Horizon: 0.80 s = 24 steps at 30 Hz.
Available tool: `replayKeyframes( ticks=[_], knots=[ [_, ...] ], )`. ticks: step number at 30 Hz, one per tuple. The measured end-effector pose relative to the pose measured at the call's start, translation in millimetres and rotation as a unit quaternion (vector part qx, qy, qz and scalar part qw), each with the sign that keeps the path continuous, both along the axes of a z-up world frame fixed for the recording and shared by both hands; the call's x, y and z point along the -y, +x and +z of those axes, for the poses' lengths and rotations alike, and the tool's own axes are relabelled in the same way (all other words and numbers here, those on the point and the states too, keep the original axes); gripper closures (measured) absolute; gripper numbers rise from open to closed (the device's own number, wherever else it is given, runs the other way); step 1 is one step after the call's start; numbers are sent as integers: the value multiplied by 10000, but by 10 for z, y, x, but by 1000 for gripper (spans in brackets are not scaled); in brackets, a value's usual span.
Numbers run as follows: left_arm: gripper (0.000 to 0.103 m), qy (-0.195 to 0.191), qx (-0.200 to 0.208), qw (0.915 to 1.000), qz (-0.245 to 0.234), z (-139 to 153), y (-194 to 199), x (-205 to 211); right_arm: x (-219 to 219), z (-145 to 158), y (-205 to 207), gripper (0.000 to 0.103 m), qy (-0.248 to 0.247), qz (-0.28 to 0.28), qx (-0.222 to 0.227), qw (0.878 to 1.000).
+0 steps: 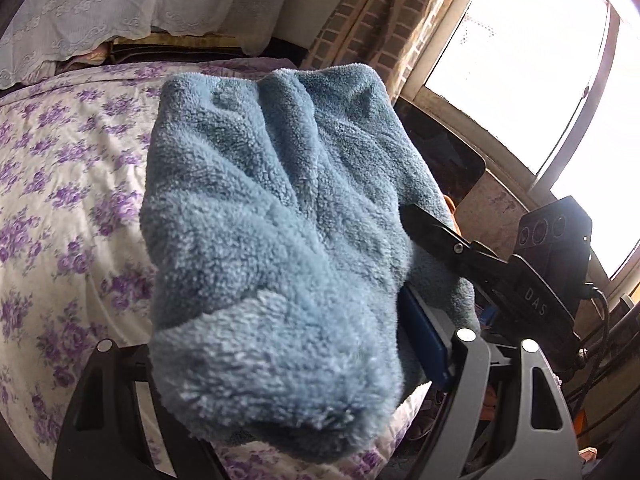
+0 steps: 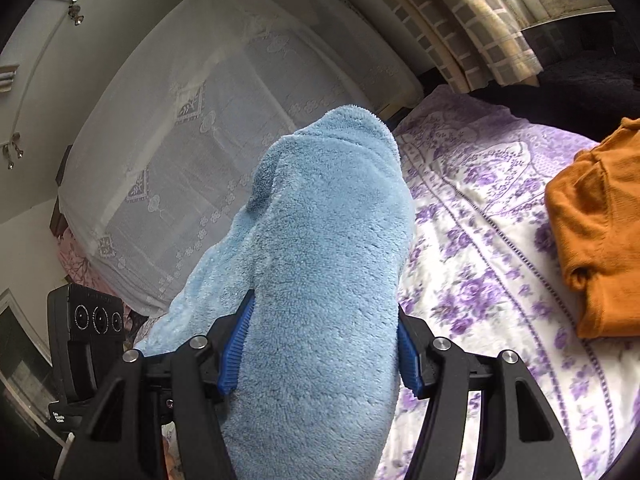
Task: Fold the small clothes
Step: 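Lift the held blue jacket with the right tool and carry it toward the window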
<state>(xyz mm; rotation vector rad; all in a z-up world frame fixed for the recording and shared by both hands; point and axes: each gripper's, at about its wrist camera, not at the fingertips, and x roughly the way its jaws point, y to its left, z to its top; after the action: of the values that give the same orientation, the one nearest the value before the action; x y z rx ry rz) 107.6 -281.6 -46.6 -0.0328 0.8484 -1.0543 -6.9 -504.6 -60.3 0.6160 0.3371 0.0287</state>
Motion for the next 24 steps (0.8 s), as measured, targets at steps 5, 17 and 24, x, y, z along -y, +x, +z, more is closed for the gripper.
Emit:
replayKeyframes(
  ticks=[5, 17, 24],
  knots=[
    [25, 40, 46, 9995, -306, 50, -102, 410, 343, 28, -213, 41, -6, -329, 93, 9994],
    [25, 47, 269, 9943, -1031, 248, -282, 1422, 1076, 168, -669, 41, -98, -1120, 298, 9932],
    [24, 44, 250, 9900, -1389, 237, -352, 1975, 1494, 169, -861, 41, -160, -1564, 333, 9870]
  ],
)
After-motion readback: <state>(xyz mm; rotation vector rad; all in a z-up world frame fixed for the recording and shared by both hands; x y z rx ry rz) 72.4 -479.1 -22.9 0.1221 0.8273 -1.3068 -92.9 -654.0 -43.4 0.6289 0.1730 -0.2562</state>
